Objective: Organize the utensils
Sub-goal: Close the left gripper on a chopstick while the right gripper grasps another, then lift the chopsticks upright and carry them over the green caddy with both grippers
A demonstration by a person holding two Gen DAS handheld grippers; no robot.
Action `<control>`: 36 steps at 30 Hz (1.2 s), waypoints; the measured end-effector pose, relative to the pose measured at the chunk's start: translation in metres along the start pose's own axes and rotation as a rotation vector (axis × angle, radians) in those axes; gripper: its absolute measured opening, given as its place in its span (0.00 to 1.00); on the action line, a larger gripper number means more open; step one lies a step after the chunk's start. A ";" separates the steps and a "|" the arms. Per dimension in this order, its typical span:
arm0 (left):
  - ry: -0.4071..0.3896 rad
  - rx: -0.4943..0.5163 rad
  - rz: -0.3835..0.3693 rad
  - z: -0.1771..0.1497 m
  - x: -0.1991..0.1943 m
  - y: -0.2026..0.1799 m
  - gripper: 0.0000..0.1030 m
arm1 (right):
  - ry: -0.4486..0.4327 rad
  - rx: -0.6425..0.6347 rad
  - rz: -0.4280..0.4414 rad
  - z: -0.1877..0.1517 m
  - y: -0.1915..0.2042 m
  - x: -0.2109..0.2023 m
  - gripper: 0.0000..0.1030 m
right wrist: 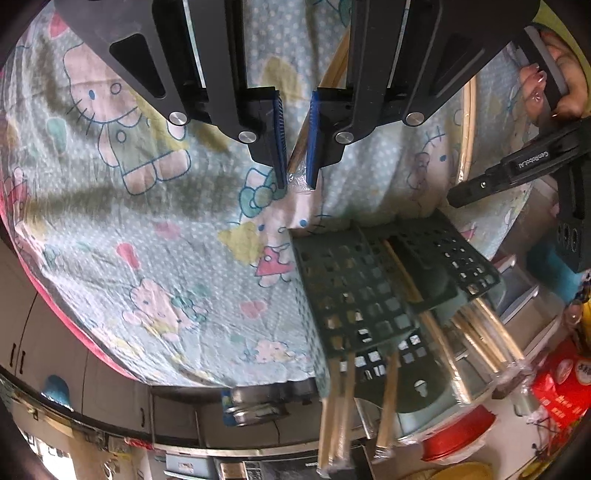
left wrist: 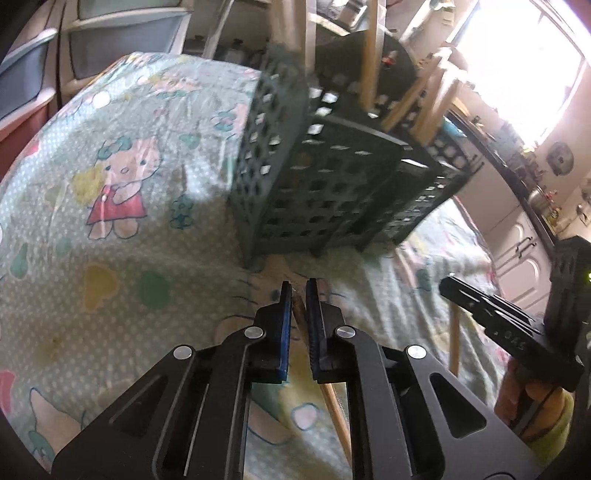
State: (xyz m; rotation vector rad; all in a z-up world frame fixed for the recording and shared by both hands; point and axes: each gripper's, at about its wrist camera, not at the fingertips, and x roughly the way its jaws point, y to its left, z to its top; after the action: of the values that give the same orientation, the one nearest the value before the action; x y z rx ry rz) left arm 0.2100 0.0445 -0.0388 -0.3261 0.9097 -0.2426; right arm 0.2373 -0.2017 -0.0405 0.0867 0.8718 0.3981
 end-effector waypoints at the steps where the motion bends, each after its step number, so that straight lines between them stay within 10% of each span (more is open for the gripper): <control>1: -0.006 0.009 -0.005 0.001 -0.003 -0.003 0.04 | -0.006 -0.005 0.011 0.000 0.002 -0.003 0.10; 36: -0.240 0.178 -0.102 0.039 -0.105 -0.077 0.03 | -0.315 -0.215 0.134 0.032 0.063 -0.123 0.08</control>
State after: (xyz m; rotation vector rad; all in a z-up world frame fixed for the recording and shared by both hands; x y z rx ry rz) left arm 0.1743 0.0157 0.0892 -0.2316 0.6303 -0.3681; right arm 0.1715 -0.1864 0.0839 0.0089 0.5105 0.5844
